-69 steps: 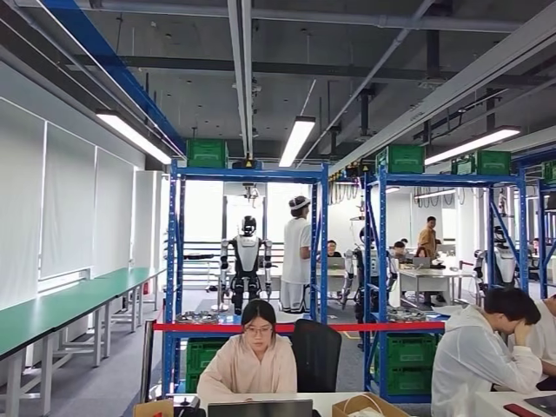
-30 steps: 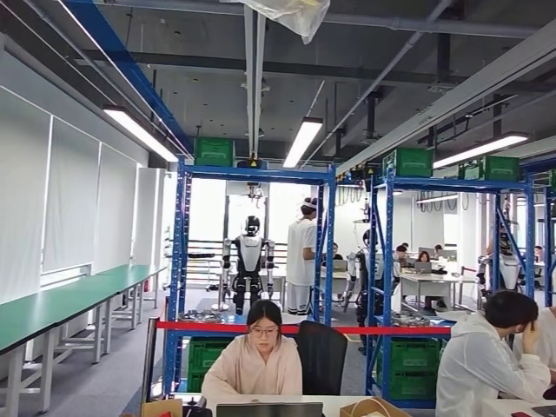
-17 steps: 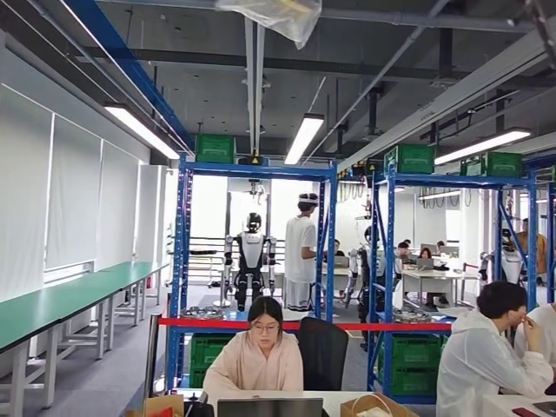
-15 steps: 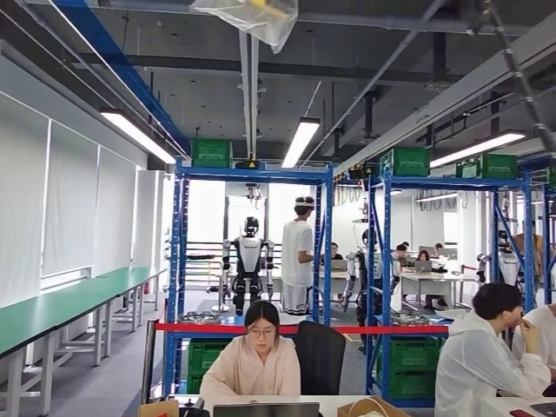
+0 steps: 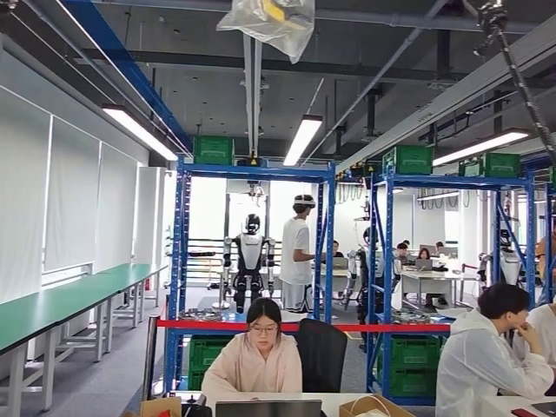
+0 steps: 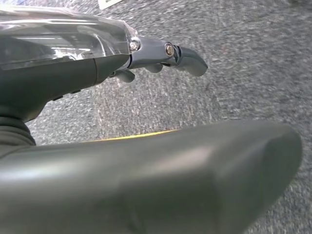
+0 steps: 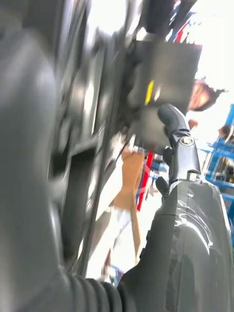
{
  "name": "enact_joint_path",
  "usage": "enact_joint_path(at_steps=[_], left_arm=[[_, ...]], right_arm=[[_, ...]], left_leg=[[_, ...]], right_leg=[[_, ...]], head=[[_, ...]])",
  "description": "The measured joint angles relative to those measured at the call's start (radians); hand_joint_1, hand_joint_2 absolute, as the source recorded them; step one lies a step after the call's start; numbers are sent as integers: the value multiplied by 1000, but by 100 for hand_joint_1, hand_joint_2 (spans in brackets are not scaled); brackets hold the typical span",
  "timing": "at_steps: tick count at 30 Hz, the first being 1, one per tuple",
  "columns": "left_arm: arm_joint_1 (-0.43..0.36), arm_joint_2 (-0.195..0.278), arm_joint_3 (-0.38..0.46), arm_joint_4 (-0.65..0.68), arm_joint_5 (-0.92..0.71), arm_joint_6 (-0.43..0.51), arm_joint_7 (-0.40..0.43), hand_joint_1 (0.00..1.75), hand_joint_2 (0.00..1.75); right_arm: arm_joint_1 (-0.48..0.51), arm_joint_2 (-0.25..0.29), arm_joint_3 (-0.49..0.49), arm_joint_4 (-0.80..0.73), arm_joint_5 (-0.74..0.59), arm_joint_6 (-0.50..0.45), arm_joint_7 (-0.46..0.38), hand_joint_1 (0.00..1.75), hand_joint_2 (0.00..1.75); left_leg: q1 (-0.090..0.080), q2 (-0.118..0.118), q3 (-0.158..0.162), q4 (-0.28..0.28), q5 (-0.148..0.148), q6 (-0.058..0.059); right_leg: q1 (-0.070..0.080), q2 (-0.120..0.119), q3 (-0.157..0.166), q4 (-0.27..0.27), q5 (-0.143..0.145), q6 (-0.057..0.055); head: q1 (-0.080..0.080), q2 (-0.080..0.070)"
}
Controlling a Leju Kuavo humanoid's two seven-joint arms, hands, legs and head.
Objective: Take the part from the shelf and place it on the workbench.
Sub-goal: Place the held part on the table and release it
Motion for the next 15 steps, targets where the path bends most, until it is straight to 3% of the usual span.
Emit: enact_joint_path(at_steps=[2, 5, 7, 8, 9, 11, 13, 15], left_arm=[[0, 0, -3, 0, 3, -3, -1, 0, 0], [0, 1, -7, 0, 8, -11, -6, 0, 0], [1, 1, -9, 0, 9, -14, -7, 0, 0], [1, 1, -10, 0, 10, -17, -7, 0, 0], [1, 1, -12, 0, 11, -19, -7, 0, 0], [0, 1, -16, 0, 16, -25, -7, 0, 0], [0, 1, -18, 0, 27, -29, -8, 0, 0], [4, 1, -18, 0, 37, -31, -12, 0, 0]], right_arm=[[14, -9, -20, -46, -106, 16, -89, 0, 0], [72, -25, -84, -172, -406, 107, -258, 0, 0], [129, -39, -132, -277, -593, 178, -325, 0, 0], [154, -45, -151, -327, -669, 212, -346, 0, 0], [180, -50, -169, -380, -753, 251, -372, 0, 0], [236, -53, -218, -513, -1000, 380, -429, 0, 0], [305, -44, -278, -675, -1289, 552, -454, 0, 0], [372, -27, -328, -827, -1492, 683, -428, 0, 0]], left_leg=[[2, 0, 2, -2, 2, 9], [3, -1, 6, -3, 0, 19], [3, -2, 7, -3, -2, 22], [3, -4, 8, -3, -3, 22], [3, -5, 9, -3, -4, 22], [1, -6, 11, -3, -6, 20], [1, -7, 12, -6, -8, 13], [2, -7, 15, -12, -8, 3]], right_leg=[[-3, -1, -9, 29, -22, 10], [-11, -2, -83, 192, -102, 26], [-14, -2, -125, 271, -120, 29], [-14, -1, -123, 260, -103, 28], [-14, -1, -105, 215, -72, 26], [-11, -2, -46, 83, -10, 18], [-5, -2, -9, 6, 11, 11], [-1, -1, -3, -6, 7, 4]], head=[[0, 0], [0, 0], [0, 0], [0, 0], [0, 0], [0, 0], [0, 0], [0, 0]])
